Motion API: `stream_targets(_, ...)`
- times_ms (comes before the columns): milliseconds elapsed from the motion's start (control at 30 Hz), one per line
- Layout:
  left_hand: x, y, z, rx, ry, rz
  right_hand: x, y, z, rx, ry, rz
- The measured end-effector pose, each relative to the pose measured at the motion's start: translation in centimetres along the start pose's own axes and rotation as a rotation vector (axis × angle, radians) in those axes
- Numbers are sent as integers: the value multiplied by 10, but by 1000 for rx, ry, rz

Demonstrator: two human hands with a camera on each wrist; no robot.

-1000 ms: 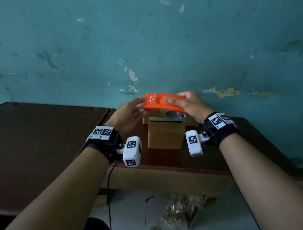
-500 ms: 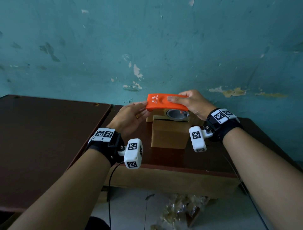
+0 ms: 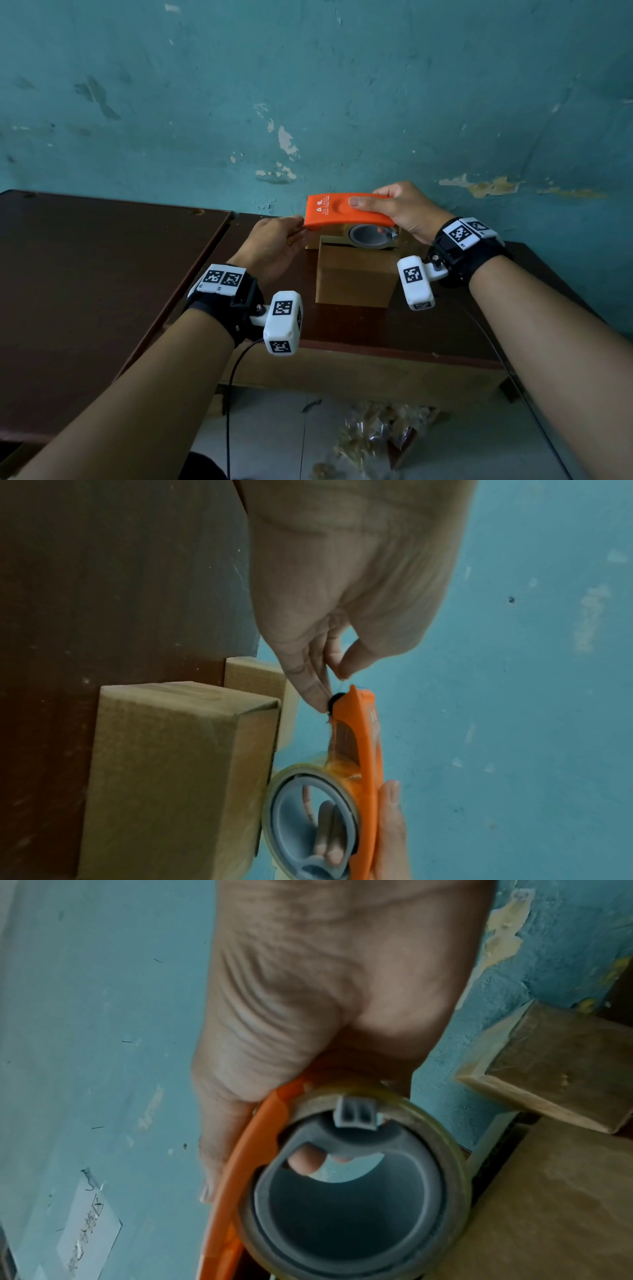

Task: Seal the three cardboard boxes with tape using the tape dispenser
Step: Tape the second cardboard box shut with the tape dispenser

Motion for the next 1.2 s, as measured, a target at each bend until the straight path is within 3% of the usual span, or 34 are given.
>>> stream_targets(333,-6,12,2,-82,-106,-17,-2,-3,4,14,19,-36)
stream_targets(567,-8,1,3,28,-210,124,1,3,5,43,65,-72)
stream_targets(1200,-22,8,-1,15,-379,28,-23,-9,6,85,43,-176)
Point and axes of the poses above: each hand's wrist, its own z-axis towards the middle knuckle, its own x-axis out of the palm, y = z × x, the point moved 9 cm from there along z, towards the middle knuckle, and after that the axes turned 6 degrees about -y, right-handed, at the moved point
